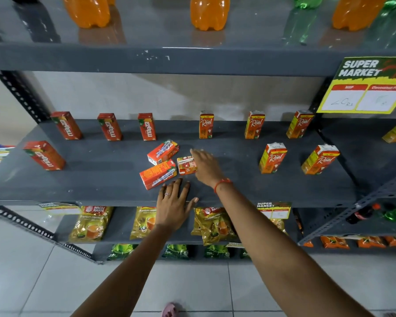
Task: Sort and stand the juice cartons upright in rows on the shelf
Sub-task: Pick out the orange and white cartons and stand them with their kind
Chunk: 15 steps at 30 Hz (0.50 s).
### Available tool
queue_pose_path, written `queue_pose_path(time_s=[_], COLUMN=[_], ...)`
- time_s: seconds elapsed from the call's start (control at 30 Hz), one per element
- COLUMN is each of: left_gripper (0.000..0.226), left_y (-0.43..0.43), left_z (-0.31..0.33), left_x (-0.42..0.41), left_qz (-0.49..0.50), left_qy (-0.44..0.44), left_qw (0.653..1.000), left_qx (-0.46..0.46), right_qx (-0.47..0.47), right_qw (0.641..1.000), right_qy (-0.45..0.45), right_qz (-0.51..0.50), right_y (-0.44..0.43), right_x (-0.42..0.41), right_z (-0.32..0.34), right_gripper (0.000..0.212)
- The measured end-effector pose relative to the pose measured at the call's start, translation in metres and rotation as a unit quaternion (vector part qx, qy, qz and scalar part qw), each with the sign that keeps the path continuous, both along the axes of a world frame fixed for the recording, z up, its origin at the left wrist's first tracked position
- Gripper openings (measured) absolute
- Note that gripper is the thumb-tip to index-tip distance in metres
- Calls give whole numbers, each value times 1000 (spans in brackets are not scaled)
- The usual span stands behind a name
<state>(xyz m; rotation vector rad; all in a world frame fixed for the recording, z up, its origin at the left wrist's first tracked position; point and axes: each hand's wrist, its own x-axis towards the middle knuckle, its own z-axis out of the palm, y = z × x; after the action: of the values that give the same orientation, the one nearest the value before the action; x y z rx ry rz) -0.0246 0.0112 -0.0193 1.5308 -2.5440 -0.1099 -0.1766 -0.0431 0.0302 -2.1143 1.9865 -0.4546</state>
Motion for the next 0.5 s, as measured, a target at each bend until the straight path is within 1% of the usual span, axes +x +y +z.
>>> queue_pose_path(time_s=[0.07,0.1,0.13,0.2,0.23,0.27,0.3,0.33,0.37,0.4,0.43,0.47,0.5], left_gripper=[70,70,70,70,69,69,68,68,68,68,68,67,67], left_y=[-1,-2,-2,-3,-3,-2,-2,-2,-2,-2,-2,-1,-1], left_z=[-1,-1,-1,-1,0,0,0,0,1,2,3,3,2], left_x=[5,6,8,9,9,9,8,8,8,8,8,7,7], left_qz=[-10,-14,-16,-17,-18,-18,-17,-16,-16,-15,-14,-13,-12], left_qy=[-2,-1,0,4,7,11,15,18,21,24,27,29,29], left_qw=[1000,1000,1000,1000,1000,1000,1000,1000,1000,1000,999,999,999], left_qx=[-2,-1,-1,-3,-2,-3,-4,-4,-4,-7,-9,-10,-10], right_qx=[29,34,38,32,22,14,14,28,45,68,93,106,110], right_qw=[998,997,998,999,993,974,930,856,765,673,584,512,468], right_qy=[56,60,43,-39,-108,-214,-354,-502,-630,-726,-799,-848,-876], right_qz=[28,28,21,-11,-38,-70,-102,-123,-129,-124,-111,-84,-41], right_y=[-12,-14,-14,-7,-1,8,18,30,42,52,63,73,83], right_x=[-4,-7,-11,-18,-19,-19,-16,-10,-4,1,6,11,15], right_z=[2,2,2,4,7,11,19,29,40,50,59,69,78], right_gripper=[62,60,58,56,54,51,47,41,32,24,22,28,36])
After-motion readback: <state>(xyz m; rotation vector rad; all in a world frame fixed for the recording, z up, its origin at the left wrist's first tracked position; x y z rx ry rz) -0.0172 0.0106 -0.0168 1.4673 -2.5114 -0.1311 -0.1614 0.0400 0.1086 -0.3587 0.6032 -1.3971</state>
